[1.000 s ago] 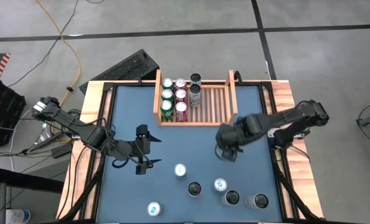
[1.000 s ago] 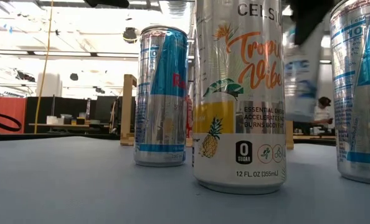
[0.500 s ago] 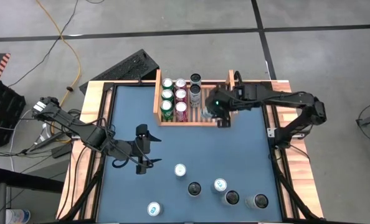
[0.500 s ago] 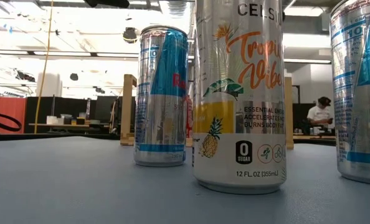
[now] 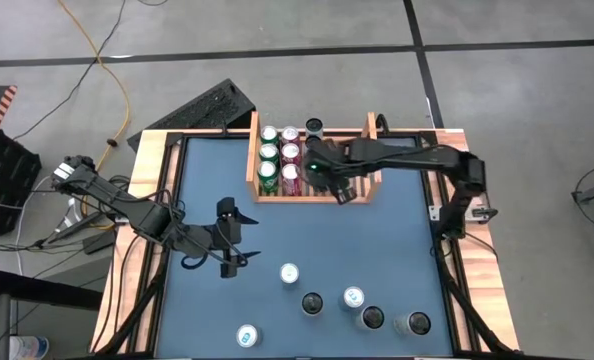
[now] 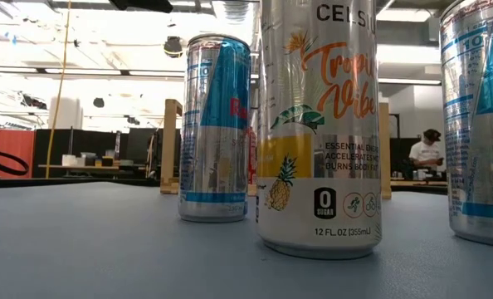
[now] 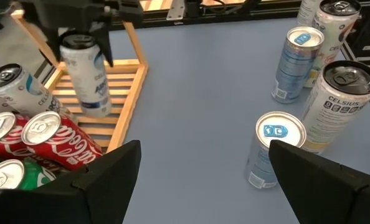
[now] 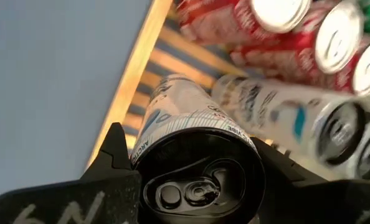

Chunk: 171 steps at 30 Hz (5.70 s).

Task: Place canned beverage on shelf
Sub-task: Put the bottom right white and blue can aligned with the white and blue soda on the shelf, then put the blue soda can on the shelf

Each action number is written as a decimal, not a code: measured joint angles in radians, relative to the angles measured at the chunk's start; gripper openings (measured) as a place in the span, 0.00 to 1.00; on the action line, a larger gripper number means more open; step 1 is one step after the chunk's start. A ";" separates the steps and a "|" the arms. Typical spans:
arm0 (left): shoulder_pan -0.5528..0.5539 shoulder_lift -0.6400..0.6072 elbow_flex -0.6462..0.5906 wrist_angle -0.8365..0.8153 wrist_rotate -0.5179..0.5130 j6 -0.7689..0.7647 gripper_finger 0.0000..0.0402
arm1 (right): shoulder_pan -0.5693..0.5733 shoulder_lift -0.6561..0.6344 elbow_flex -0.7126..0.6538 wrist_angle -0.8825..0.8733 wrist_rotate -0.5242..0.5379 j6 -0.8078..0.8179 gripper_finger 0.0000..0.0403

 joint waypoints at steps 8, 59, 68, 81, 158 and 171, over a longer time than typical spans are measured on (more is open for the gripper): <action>0.000 0.000 0.000 0.007 -0.001 -0.002 0.85 | -0.049 0.169 0.266 -0.156 -0.070 -0.025 0.41; 0.000 0.000 0.000 -0.008 -0.027 -0.019 0.85 | -0.147 0.295 0.390 -0.178 -0.239 -0.123 0.46; 0.000 0.000 0.000 -0.008 -0.027 -0.019 0.85 | -0.147 0.295 0.390 -0.179 -0.239 -0.122 0.48; 0.000 0.000 0.000 -0.008 -0.027 -0.019 0.85 | -0.147 0.295 0.390 -0.183 -0.236 -0.120 0.51; 0.000 0.000 0.000 -0.015 0.061 0.044 0.85 | 0.755 0.164 0.266 -0.465 -0.413 1.873 0.62; 0.000 0.000 0.000 -0.015 0.060 0.052 0.85 | 0.755 0.164 0.261 -0.404 -0.367 1.794 0.62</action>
